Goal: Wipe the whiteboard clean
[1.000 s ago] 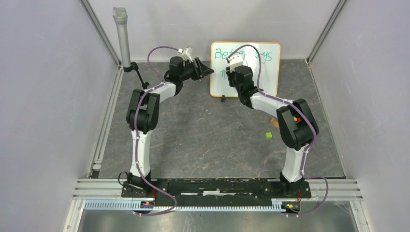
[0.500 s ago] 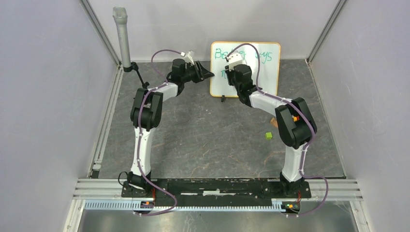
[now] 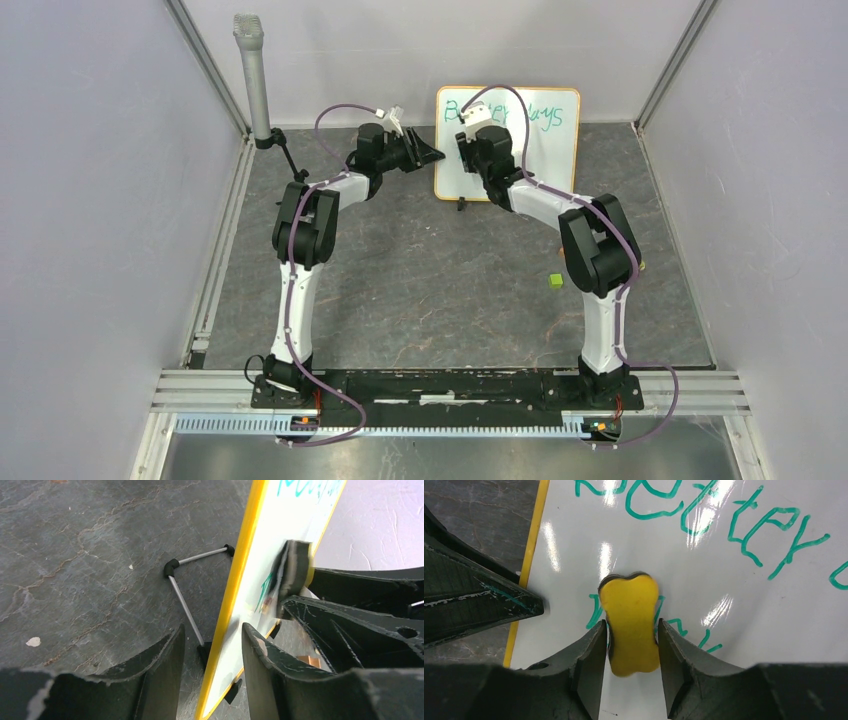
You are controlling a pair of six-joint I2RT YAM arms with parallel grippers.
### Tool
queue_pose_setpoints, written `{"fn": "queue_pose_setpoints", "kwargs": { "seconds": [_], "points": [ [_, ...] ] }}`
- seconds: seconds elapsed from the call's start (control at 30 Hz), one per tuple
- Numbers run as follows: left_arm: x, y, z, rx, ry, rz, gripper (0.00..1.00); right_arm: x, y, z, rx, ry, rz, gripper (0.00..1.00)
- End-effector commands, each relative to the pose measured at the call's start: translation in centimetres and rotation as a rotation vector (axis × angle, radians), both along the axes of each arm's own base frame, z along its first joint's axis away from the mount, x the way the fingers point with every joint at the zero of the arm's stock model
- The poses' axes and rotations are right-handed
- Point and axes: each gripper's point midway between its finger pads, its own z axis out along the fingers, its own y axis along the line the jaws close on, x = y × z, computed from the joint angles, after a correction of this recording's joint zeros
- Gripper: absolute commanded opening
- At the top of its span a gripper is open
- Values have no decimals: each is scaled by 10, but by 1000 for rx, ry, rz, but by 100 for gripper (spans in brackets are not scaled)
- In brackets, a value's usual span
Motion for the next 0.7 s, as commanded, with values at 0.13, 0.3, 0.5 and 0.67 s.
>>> {"fn": "queue_pose_setpoints", "kwargs": {
  "seconds": [0.13,0.3,0.5,0.67],
  "points": [
    [2,-10,25,-52,-63,-24,49,7,3,19,-3,-29,7,57],
    [2,-11,25,-57,-60,-26,47,4,6,19,1,-35,18,49],
    [0,-13,25,-60,-59,-32,45,6,7,14,-1,-32,11,45],
    [0,-14,25,-60,-57,-32,43,9,8,12,0,-40,5,45]
  ]
}}
